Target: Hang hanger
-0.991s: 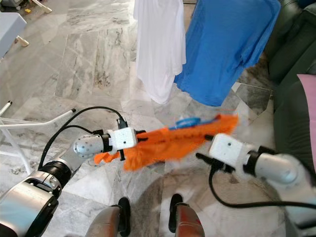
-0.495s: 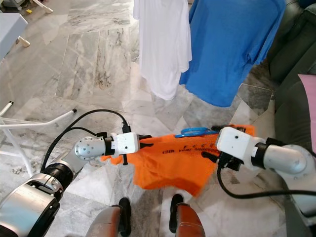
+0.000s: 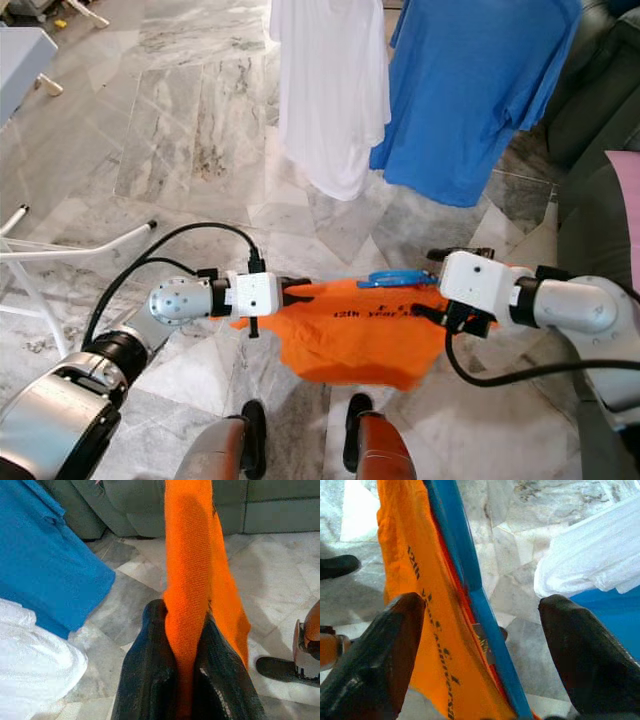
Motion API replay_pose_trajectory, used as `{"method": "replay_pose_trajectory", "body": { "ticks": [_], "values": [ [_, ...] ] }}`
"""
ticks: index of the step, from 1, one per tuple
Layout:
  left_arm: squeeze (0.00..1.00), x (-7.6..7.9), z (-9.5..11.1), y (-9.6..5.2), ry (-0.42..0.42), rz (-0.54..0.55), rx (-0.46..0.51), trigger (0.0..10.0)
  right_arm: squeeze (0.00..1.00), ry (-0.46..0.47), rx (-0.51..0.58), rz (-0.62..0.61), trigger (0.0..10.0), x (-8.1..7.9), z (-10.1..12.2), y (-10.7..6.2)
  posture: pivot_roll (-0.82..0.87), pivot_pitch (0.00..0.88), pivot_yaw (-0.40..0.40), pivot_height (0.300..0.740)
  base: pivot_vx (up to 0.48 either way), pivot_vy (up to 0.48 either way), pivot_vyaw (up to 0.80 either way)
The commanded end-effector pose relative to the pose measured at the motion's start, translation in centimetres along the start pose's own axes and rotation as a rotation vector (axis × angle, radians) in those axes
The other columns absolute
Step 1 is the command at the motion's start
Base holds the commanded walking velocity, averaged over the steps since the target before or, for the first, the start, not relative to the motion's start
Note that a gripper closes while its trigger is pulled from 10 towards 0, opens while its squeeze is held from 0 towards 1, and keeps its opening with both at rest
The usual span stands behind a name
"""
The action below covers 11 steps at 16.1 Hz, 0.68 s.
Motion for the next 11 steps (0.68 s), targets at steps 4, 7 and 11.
{"method": "replay_pose_trajectory", "body": {
  "ticks": [4, 7, 11],
  "values": [
    [0.0, 0.2, 0.6, -0.1, 0.049, -0.009, 0.053, 0.0, 0.0, 0.07, 0.032, 0.09, 0.0, -0.6, -0.5, 0.7, -0.19, 0.283, 0.096, 0.74, 0.0, 0.0, 0.0],
    [0.0, 0.1, 0.9, 0.0, 0.073, -0.012, 0.069, 0.0, 0.0, 0.116, 0.041, 0.125, 0.0, -1.1, -1.0, 1.1, -0.19, 0.283, 0.096, 0.74, 0.0, 0.0, 0.0],
    [0.0, 0.0, 1.1, -0.1, 0.087, -0.01, 0.082, 0.0, 0.0, 0.128, 0.023, 0.164, 0.0, -1.7, -1.7, 1.5, -0.19, 0.283, 0.097, 0.74, 0.0, 0.0, 0.0]
  ]
}}
Point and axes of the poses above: a point about 5 cm out from each wrist's last joint towards the gripper, its own y axis pointing out of the wrist towards the gripper, its own z axis along the axis of the wrist's last joint, x = y × z, the point moved 1 cm from there along y, pointing out of the wrist towards the gripper, and after that the axes turned 6 degrees about y, right-handed, at the moved point
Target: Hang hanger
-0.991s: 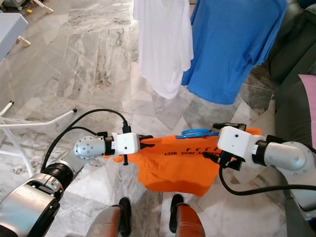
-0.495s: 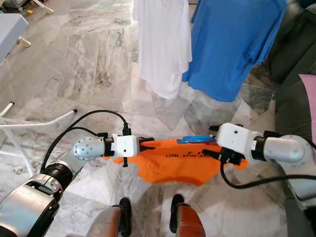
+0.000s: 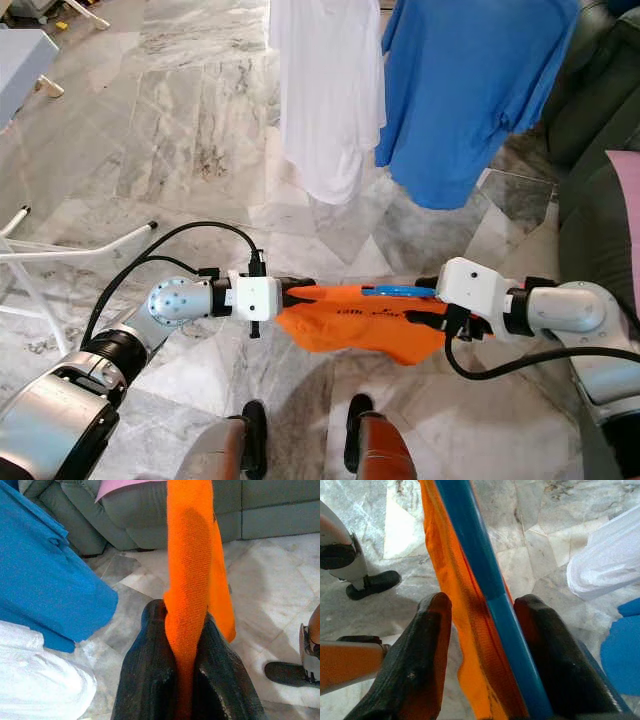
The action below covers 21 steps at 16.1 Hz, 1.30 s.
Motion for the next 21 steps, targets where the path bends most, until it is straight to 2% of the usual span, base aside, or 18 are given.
{"method": "replay_pose_trajectory", "body": {
  "ticks": [1, 11, 15, 16, 17, 18, 19, 20, 21],
  "values": [
    [0.0, 0.1, 0.5, 0.0, 0.03, 0.0, 0.039, 0.0, 0.0, 0.004, -0.009, 0.048, 0.0, -0.7, -0.4, 0.5, -0.19, 0.283, 0.097, 0.74, 0.0, 0.0, 0.0],
    [0.0, -0.5, 0.9, 0.4, 0.043, 0.029, 0.048, 0.0, 0.0, 0.026, -0.025, 0.056, 0.0, -1.7, -1.4, 0.6, -0.19, 0.28, 0.092, 0.74, 0.0, 0.0, 0.0],
    [0.0, -0.6, 0.9, 0.5, 0.051, 0.028, 0.044, 0.0, 0.0, 0.004, -0.06, 0.077, 0.0, -2.3, -1.9, 0.9, -0.19, 0.276, 0.088, 0.74, 0.0, 0.0, 0.0],
    [0.0, -0.5, 0.8, 0.4, 0.05, 0.026, 0.038, 0.0, 0.0, -0.034, -0.06, 0.043, 10.0, -1.8, -1.6, 1.1, -0.19, 0.272, 0.086, 0.74, 0.0, 0.0, 0.0],
    [0.0, -0.5, 0.7, 0.4, 0.048, 0.027, 0.032, 0.0, 0.03, -0.04, -0.039, -0.043, 10.0, -0.7, -1.1, 1.5, -0.19, 0.272, 0.088, 0.74, 0.0, 0.0, 0.0],
    [0.0, -0.5, 0.7, 0.4, 0.048, 0.028, 0.031, 0.0, 0.62, -0.022, -0.027, -0.059, 10.0, -0.4, -1.0, 1.6, -0.19, 0.271, 0.084, 0.74, 0.0, 0.0, 0.0],
    [0.0, -0.5, 0.7, 0.4, 0.046, 0.032, 0.027, 0.0, 1.0, -0.011, -0.018, -0.064, 10.0, -0.4, -0.9, 1.6, -0.19, 0.271, 0.086, 0.74, 0.0, 0.0, 0.0],
    [0.0, -0.5, 0.6, 0.4, 0.045, 0.033, 0.025, 0.0, 1.0, -0.075, -0.061, -0.073, 10.0, -0.2, -1.0, 1.4, -0.18, 0.272, 0.086, 0.74, 0.0, 0.0, 0.0],
    [0.0, -0.4, 0.5, 0.3, 0.045, 0.031, 0.023, 0.0, 1.0, -0.092, -0.068, -0.062, 10.0, -0.2, -0.8, 1.3, -0.19, 0.273, 0.088, 0.74, 0.0, 0.0, 0.0]
  ]
}}
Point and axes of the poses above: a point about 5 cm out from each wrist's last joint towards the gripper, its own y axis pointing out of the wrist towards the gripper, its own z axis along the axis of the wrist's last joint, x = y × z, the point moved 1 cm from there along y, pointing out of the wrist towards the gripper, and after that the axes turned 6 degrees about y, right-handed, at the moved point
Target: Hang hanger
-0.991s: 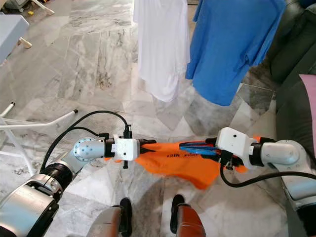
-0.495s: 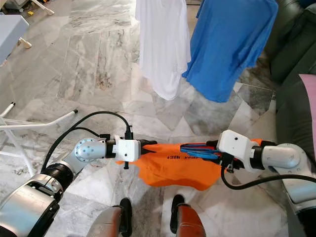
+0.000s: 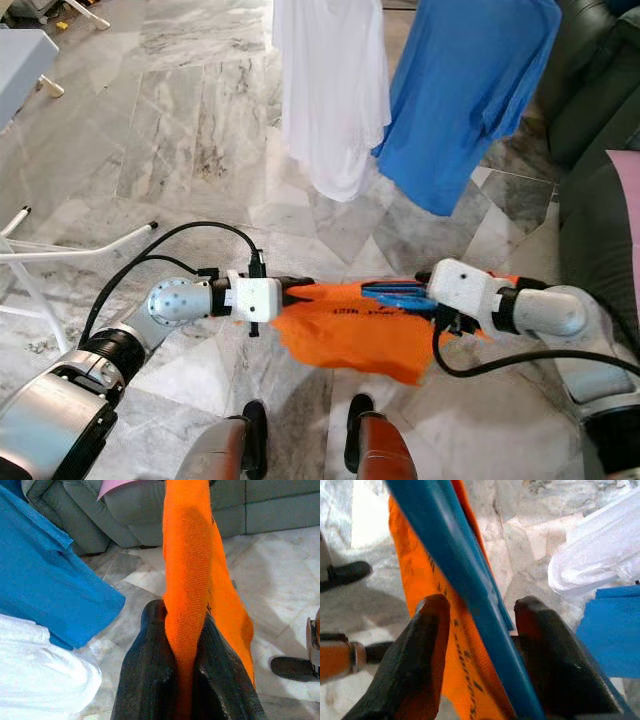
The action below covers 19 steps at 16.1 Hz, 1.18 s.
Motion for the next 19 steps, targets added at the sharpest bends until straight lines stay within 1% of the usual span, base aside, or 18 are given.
{"method": "replay_pose_trajectory", "body": {
  "ticks": [1, 2, 3, 4, 5, 6, 7, 9, 11, 14, 16, 19],
  "values": [
    [0.0, -0.4, 0.5, 0.2, 0.02, 0.02, 0.031, 0.0, 1.0, -0.034, -0.019, 0.042, 10.0, -0.5, 0.0, 0.2, -0.18, 0.274, 0.091, 0.74, 0.0, 0.0, 0.0],
    [0.0, -0.5, 0.5, 0.2, 0.02, 0.019, 0.031, 0.0, 1.0, -0.045, -0.022, 0.034, 10.0, -0.3, 0.0, 0.2, -0.19, 0.274, 0.093, 0.74, 0.0, 0.0, 0.0],
    [0.0, -0.5, 0.5, 0.2, 0.023, 0.018, 0.029, 0.0, 0.97, -0.047, -0.021, 0.036, 10.0, 0.0, 0.2, 0.4, -0.19, 0.274, 0.095, 0.74, 0.0, 0.0, 0.0],
    [0.0, -0.5, 0.5, 0.2, 0.025, 0.018, 0.029, 0.0, 0.96, -0.044, -0.022, 0.045, 9.9, 0.0, 0.2, 0.5, -0.19, 0.273, 0.097, 0.74, 0.0, 0.0, 0.0],
    [0.0, -0.5, 0.5, 0.3, 0.026, 0.017, 0.029, 0.0, 0.69, -0.063, -0.039, 0.065, 4.8, -0.1, 0.0, 0.5, -0.19, 0.274, 0.096, 0.74, 0.0, 0.0, 0.0],
    [0.0, -0.5, 0.5, 0.3, 0.026, 0.015, 0.028, 0.0, 0.48, -0.064, -0.041, 0.066, 0.0, 0.1, 0.1, 0.4, -0.19, 0.274, 0.096, 0.74, 0.0, 0.0, 0.0],
    [0.0, -0.3, 0.5, 0.3, 0.025, 0.01, 0.027, 0.0, 0.0, -0.079, -0.049, 0.069, 0.0, 0.5, 0.3, 0.3, -0.19, 0.275, 0.095, 0.74, 0.0, 0.0, 0.0],
    [0.0, 0.0, 0.4, 0.2, 0.021, 0.004, 0.02, 0.0, 0.0, -0.094, -0.055, 0.083, 0.0, 0.7, 0.6, 0.2, -0.19, 0.275, 0.096, 0.74, 0.0, 0.0, 0.0],
    [0.0, 0.0, 0.3, 0.2, 0.019, 0.001, 0.017, 0.0, 0.0, -0.109, -0.077, 0.087, 0.0, 1.0, 0.3, -0.1, -0.19, 0.276, 0.095, 0.74, 0.0, 0.0, 0.0],
    [0.0, 0.1, 0.1, 0.0, 0.02, -0.002, 0.009, 0.0, 0.0, -0.105, -0.079, 0.082, 0.0, 1.0, 0.2, -0.4, -0.19, 0.276, 0.098, 0.74, 0.0, 0.0, 0.0],
    [0.0, 0.2, 0.1, 0.0, 0.02, -0.006, 0.005, 0.0, 0.0, -0.096, -0.097, 0.075, 0.0, 1.1, -0.3, -0.9, -0.19, 0.277, 0.099, 0.74, 0.0, 0.0, 0.0],
    [0.0, 0.2, 0.0, -0.1, 0.021, -0.01, 0.0, 0.0, 0.0, -0.085, -0.102, 0.078, 0.0, 0.8, -0.6, -1.1, -0.19, 0.277, 0.102, 0.74, 0.0, 0.0, 0.0]
  ]
}}
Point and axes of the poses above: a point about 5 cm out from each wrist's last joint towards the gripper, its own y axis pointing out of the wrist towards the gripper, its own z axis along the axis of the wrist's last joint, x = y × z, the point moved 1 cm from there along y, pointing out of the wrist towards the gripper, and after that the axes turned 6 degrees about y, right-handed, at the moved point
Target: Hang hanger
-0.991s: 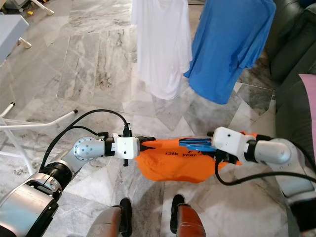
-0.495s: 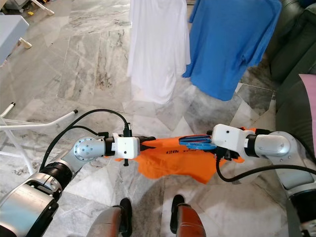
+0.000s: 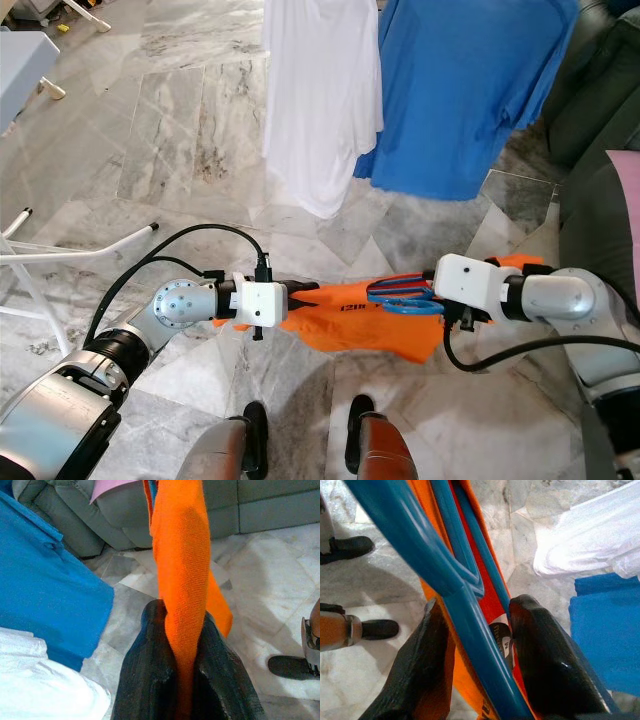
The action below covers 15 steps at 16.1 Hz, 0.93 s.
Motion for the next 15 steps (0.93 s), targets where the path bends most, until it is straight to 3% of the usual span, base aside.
{"method": "replay_pose_trajectory", "body": {
  "ticks": [1, 2, 3, 4, 5, 6, 7, 11, 13, 14, 15],
  "values": [
    [0.0, -0.1, -0.2, -0.4, 0.007, 0.015, -0.002, 0.0, 0.0, -0.008, -0.035, 0.027, 0.0, -0.6, -0.7, -0.4, -0.19, 0.276, 0.103, 0.74, 0.0, 0.0, 0.0],
    [0.0, -0.1, -0.2, -0.4, 0.008, 0.015, -0.003, 0.1, 0.0, -0.002, -0.029, 0.025, 0.0, -0.6, -0.6, -0.3, -0.19, 0.276, 0.103, 0.74, 0.0, 0.0, 0.0],
    [0.0, -0.2, -0.2, -0.4, 0.008, 0.016, -0.005, 4.1, 0.0, 0.011, -0.017, 0.023, 0.0, -0.9, -0.6, 0.0, -0.19, 0.276, 0.102, 0.74, 0.0, 0.0, 0.0],
    [0.0, -0.2, -0.2, -0.4, 0.007, 0.016, -0.006, 4.1, 0.0, 0.016, -0.013, 0.022, 0.0, -1.1, -0.6, 0.2, -0.19, 0.276, 0.102, 0.74, 0.0, 0.0, 0.0],
    [0.0, -0.2, -0.3, -0.3, -0.003, 0.024, -0.013, 5.9, 0.0, 0.034, 0.002, 0.016, 0.0, -1.5, -0.7, 0.6, -0.19, 0.275, 0.101, 0.74, 0.0, 0.0, 0.0],
    [0.51, -0.1, -0.3, -0.4, -0.011, 0.029, -0.014, 8.5, 0.0, 0.054, 0.021, 0.002, 0.0, -2.0, -0.7, 1.1, -0.19, 0.276, 0.1, 0.74, 0.0, 0.0, 0.0],
    [0.67, -0.1, -0.3, -0.4, -0.002, 0.034, -0.014, 8.0, 0.0, 0.077, 0.031, -0.009, 0.0, -2.4, -0.9, 1.5, -0.18, 0.276, 0.1, 0.74, 0.0, 0.0, 0.0],
    [0.51, -0.2, -0.4, -0.5, 0.001, 0.038, -0.02, 6.6, 0.0, 0.134, 0.06, -0.027, 0.0, -3.7, -1.3, 2.3, -0.18, 0.277, 0.103, 0.74, 0.0, 0.0, 0.0],
    [0.44, -0.2, -0.4, -0.5, 0.002, 0.036, -0.022, 4.9, 0.0, 0.133, 0.056, -0.038, 0.0, -3.7, -1.4, 2.3, -0.18, 0.276, 0.105, 0.74, 0.0, 0.0, 0.0],
    [0.0, -0.3, -0.4, -0.5, 0.004, 0.037, -0.022, 4.2, 0.0, 0.13, 0.053, -0.055, 0.0, -3.6, -1.5, 2.2, -0.18, 0.273, 0.105, 0.74, 0.0, 0.0, 0.0],
    [0.0, -0.3, -0.4, -0.4, 0.005, 0.037, -0.022, 4.1, 0.0, 0.127, 0.05, -0.063, 0.0, -3.5, -1.5, 2.2, -0.18, 0.273, 0.105, 0.74, 0.0, 0.0, 0.0]
  ]
}}
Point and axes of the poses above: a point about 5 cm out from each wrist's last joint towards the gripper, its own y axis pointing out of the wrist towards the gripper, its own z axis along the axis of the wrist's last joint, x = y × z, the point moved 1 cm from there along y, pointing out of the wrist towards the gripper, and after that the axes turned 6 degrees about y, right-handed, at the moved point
